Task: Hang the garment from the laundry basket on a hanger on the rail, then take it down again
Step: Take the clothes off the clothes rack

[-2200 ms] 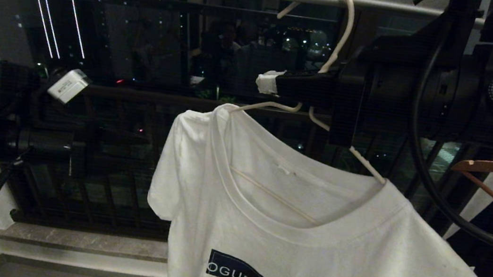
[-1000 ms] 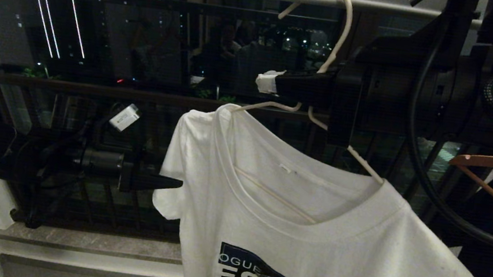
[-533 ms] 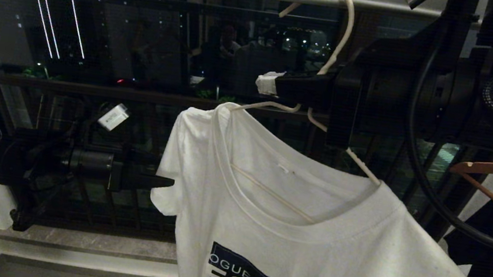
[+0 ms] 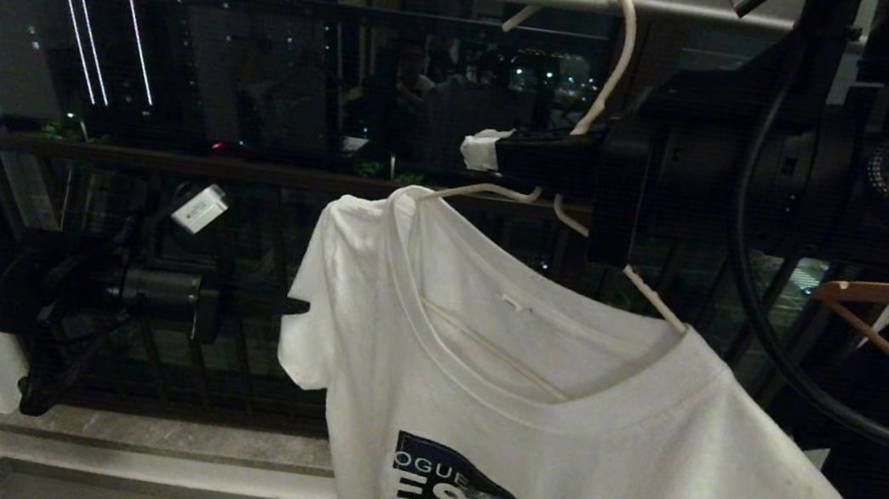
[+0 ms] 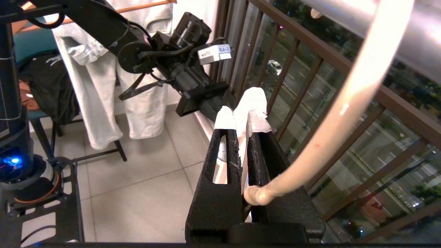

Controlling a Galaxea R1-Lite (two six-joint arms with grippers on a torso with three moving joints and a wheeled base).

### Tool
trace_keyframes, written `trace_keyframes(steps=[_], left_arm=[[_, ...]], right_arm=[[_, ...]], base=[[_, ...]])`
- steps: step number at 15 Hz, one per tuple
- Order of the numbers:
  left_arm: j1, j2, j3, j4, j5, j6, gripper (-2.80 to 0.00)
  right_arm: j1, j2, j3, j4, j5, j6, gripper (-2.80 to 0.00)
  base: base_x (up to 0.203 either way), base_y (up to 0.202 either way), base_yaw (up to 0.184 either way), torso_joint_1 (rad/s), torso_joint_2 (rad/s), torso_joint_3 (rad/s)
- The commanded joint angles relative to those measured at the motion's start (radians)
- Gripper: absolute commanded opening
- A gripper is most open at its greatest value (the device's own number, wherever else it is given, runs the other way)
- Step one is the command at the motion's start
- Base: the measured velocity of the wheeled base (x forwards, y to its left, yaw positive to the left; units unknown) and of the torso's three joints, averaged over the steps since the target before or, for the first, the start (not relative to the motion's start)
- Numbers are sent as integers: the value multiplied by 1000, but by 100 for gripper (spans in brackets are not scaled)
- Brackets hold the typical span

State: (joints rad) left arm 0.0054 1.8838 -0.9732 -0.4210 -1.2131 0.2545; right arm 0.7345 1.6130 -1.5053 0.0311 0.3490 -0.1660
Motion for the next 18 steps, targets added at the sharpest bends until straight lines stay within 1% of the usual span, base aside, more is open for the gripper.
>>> trace_keyframes(steps=[1,6,11,12,14,15,16,18], left_arm=[[10,0,2,-2,-6,2,-280],[56,-9,45,-2,-6,3,-280],[148,4,98,-2,-5,22,-280],[154,9,111,-1,-4,39,-280],[157,15,131,-1,40,49,-280],[156,22,142,-1,52,50,-280],[157,34,153,-1,55,56,-280],[157,66,169,-1,58,96,-280]], right_arm=[[0,2,0,1,2,-1,-280],[-3,-2,2,1,-1,-2,-280],[-3,-5,8,1,-5,-3,-280],[-3,-5,7,1,-5,-3,-280],[-3,-5,7,1,-5,-1,-280],[-3,-5,7,1,-5,-3,-280],[-3,-5,7,1,-5,-3,-280],[-3,-5,7,1,-5,-2,-280]], base=[[0,0,0,0,0,0],[0,0,0,0,0,0],[0,0,0,0,0,0],[0,0,0,0,0,0],[0,0,0,0,0,0],[0,0,0,0,0,0],[0,0,0,0,0,0],[0,0,0,0,0,0]])
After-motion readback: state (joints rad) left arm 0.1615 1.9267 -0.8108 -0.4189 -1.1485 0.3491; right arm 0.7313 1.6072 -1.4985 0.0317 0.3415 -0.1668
